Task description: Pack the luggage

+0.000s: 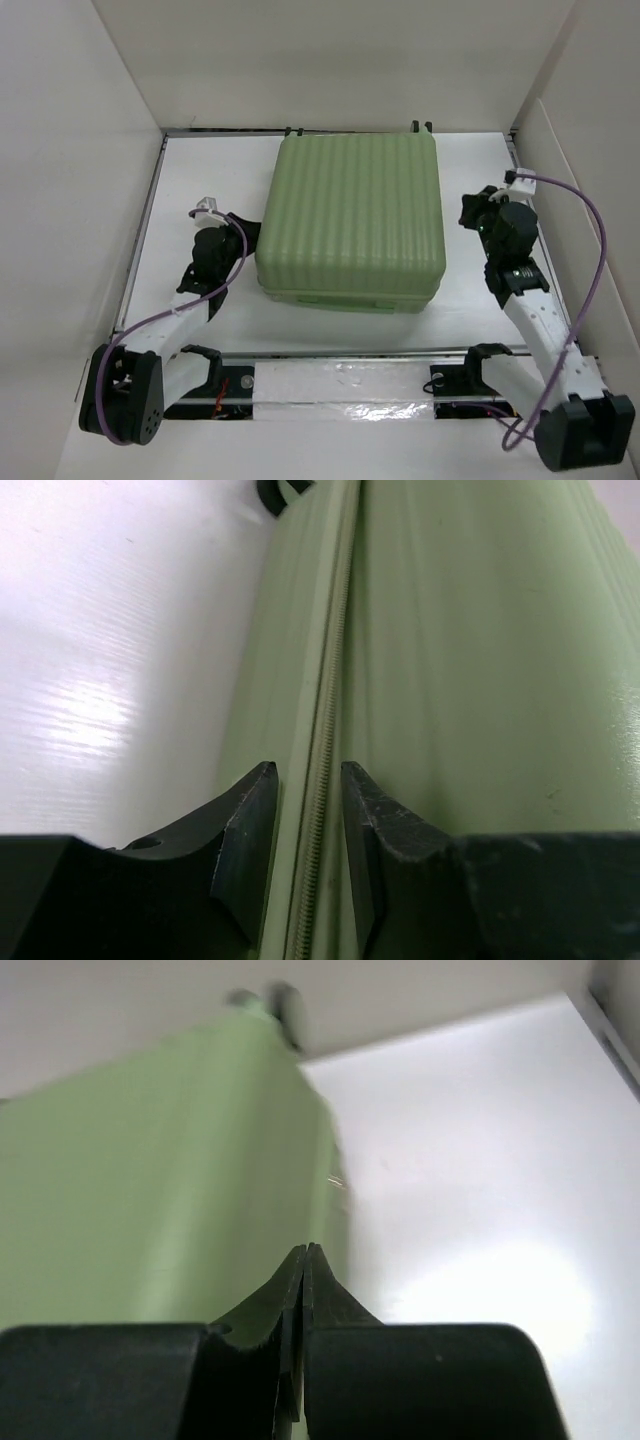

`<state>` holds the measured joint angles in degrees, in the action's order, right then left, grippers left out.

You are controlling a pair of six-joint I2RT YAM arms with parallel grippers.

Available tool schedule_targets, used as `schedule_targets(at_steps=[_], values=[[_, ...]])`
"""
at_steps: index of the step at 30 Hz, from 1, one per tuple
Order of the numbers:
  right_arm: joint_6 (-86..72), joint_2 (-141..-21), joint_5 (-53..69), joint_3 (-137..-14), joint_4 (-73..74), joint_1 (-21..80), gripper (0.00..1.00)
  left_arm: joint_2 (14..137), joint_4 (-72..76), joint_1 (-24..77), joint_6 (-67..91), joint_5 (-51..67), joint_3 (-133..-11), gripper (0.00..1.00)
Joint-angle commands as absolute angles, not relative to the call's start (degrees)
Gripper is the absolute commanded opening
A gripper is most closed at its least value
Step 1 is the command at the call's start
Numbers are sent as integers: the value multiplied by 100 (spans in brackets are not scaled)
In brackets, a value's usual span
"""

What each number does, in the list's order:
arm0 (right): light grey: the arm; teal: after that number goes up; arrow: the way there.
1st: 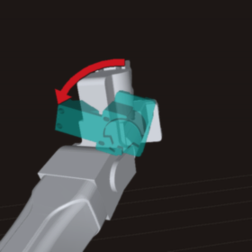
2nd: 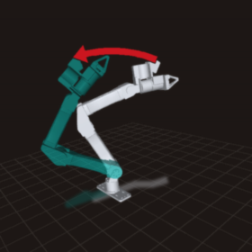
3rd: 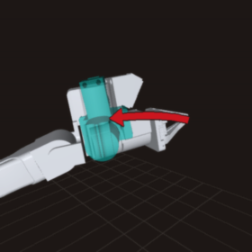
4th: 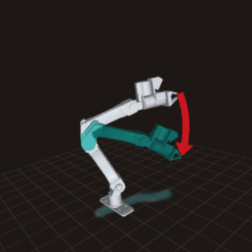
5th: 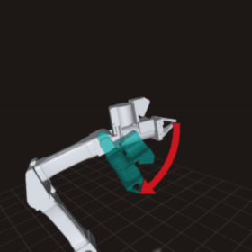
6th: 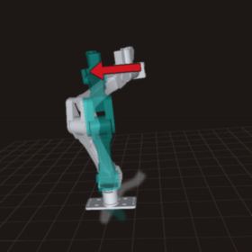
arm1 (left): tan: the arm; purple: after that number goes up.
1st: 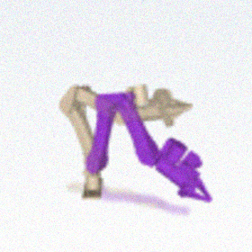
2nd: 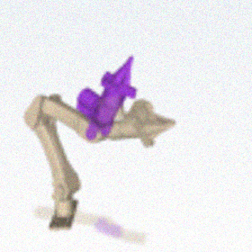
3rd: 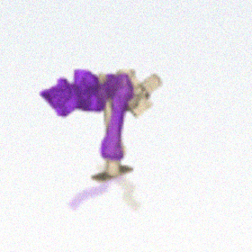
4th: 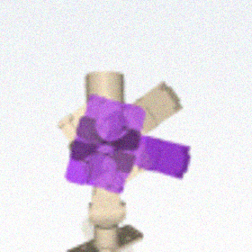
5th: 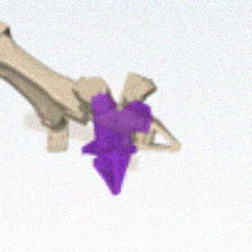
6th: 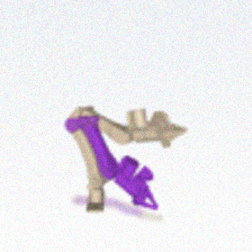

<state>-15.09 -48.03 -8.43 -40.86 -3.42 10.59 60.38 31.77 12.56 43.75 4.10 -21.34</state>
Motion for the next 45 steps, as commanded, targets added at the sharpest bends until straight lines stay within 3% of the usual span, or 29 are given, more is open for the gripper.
schedule_targets(at_steps=[1, 7, 12, 17, 21, 24, 26, 27, 29, 30, 32, 33, 39, 42, 43, 44, 45], values=[[-2091, -5360, 15, -3648, -1018, 2, 0, 5722, 3270, 1678, 4201, 607, -2294, 29], [-1917, -7201, 1421, -4067, -1451, -106, 0, 5572, 3339, 1679, 4184, 755, -1960, 24], [-1496, -8725, 2171, -5437, -1110, 719, 0, 5380, 3507, 2002, 3948, 906, -1627, 20], [-994, -10734, 3162, -8046, -169, 1588, 0, 4887, 2971, 3531, 3691, -954, -1644, 19], [-231, -12386, 3322, -10656, 1910, 2081, 0, 4562, 2830, 4786, 4129, -1844, -1425, 18], [-237, -13172, 3226, -12196, 2512, 2223, 0, 4421, 2769, 5359, 4289, -2556, -1345, 18], [-412, -13227, 3173, -12497, 2444, 2224, 5, 4403, 2637, 5737, 4342, -3134, -1415, 20], [-587, -13193, 3086, -12602, 2391, 2224, 16, 4386, 2558, 5800, 4324, -3268, -1554, 22], [-781, -12834, 3015, -12446, 1997, 2084, 24, 4377, 2408, 5801, 4237, -3549, -1739, 26], [-982, -12667, 2928, -12176, 1682, 2083, 36, 4342, 2408, 5801, 4045, -3620, -1923, 28], [-1107, -12122, 2813, -11902, 1451, 1881, 48, 4307, 2382, 5748, 3859, -3770, -2135, 32], [-1177, -11929, 2778, -11752, 1328, 1829, 61, 4237, 2364, 5609, 3710, -3805, -2362, 33], [-1257, -10314, 2242, -10575, 677, 1398, 83, 3972, 2277, 4854, 3366, -3973, -3425, 71], [-1248, -9400, 2110, -9715, 309, 1310, 84, 4270, 1978, 3765, 3874, -3570, -3839, 78], [-1248, -9135, 2083, -9399, -93, 1310, 78, 4393, 1899, 3414, 3998, -3290, -3928, 86], [-1257, -8862, 2083, -8639, -366, 1310, 64, 4525, 1811, 2601, 4295, -2687, -4033, 89], [-1300, -8581, 2040, -8222, -630, 1362, 43, 4813, 1654, 2132, 4533, -2324, -4243, 90]])
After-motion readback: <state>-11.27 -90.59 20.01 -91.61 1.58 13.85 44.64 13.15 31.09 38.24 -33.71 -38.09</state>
